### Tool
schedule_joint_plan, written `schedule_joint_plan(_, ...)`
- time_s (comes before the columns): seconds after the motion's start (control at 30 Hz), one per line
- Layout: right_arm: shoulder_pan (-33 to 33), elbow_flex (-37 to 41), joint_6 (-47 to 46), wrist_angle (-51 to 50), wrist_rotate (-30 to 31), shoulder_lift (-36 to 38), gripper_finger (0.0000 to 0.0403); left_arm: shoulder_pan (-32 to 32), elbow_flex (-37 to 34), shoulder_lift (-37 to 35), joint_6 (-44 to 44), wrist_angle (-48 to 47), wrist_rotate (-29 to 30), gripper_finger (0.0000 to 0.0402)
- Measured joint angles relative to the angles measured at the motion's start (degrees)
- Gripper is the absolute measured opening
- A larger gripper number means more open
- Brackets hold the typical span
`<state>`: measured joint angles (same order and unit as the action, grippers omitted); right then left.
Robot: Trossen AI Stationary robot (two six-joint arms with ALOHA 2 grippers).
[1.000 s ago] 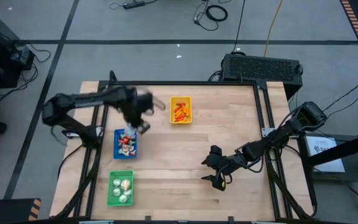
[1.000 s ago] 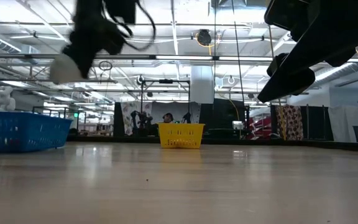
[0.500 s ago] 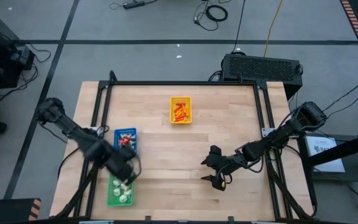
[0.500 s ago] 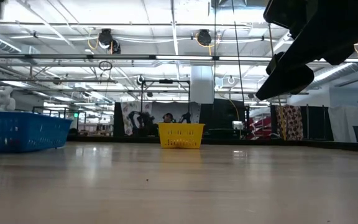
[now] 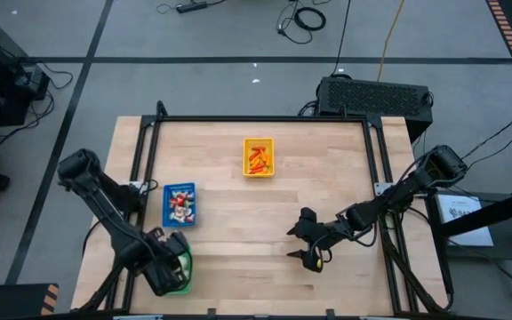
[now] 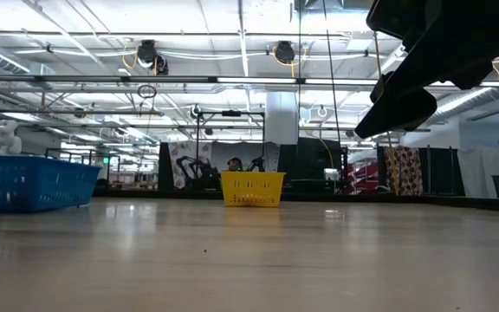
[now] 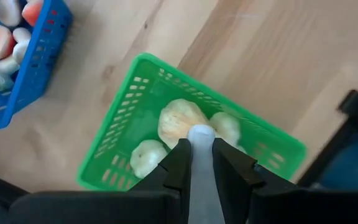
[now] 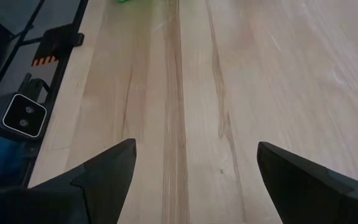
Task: Sort produce into baskets
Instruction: Put the garlic into the green bin, then return to Home Position
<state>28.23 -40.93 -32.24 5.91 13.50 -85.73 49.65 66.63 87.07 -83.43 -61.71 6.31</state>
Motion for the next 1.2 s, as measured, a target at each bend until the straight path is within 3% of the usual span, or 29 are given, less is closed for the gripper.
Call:
schedule_joint_plan(0.3, 0.0, 0.0, 0.3, 0.0, 0.0, 0.0, 0.0325, -1.1, 0.0, 4.0, 9.0, -0.1, -0.2, 0.006)
schedule_joint_plan(0.43, 0.0, 0.0, 0.3, -0.1, 0.0, 0.0, 0.0325, -1.8, 0.0, 4.0, 8.3, -0.4, 2.1, 0.0064)
schedule_joint_plan(0.57, 0.0, 0.0, 0.4, -0.1, 0.0, 0.0, 0.0325, -3.1, 0.0, 4.0, 2.2, -2.3, 3.4, 0.0078)
schedule_joint_plan(0.73, 0.0, 0.0, 0.4, -0.1, 0.0, 0.0, 0.0325, -3.5, 0.0, 4.0, 0.8, -2.5, 2.2, 0.0108)
schedule_joint_plan(0.97, 0.0, 0.0, 0.4, -0.1, 0.0, 0.0, 0.0325, -3.6, 0.0, 4.0, 5.9, -2.2, -0.4, 0.0153)
schedule_joint_plan(1.2, 0.0, 0.0, 0.3, 0.1, 0.0, 0.0, 0.0325, -4.9, 1.0, 3.6, 11.3, -6.8, -3.3, 0.0162)
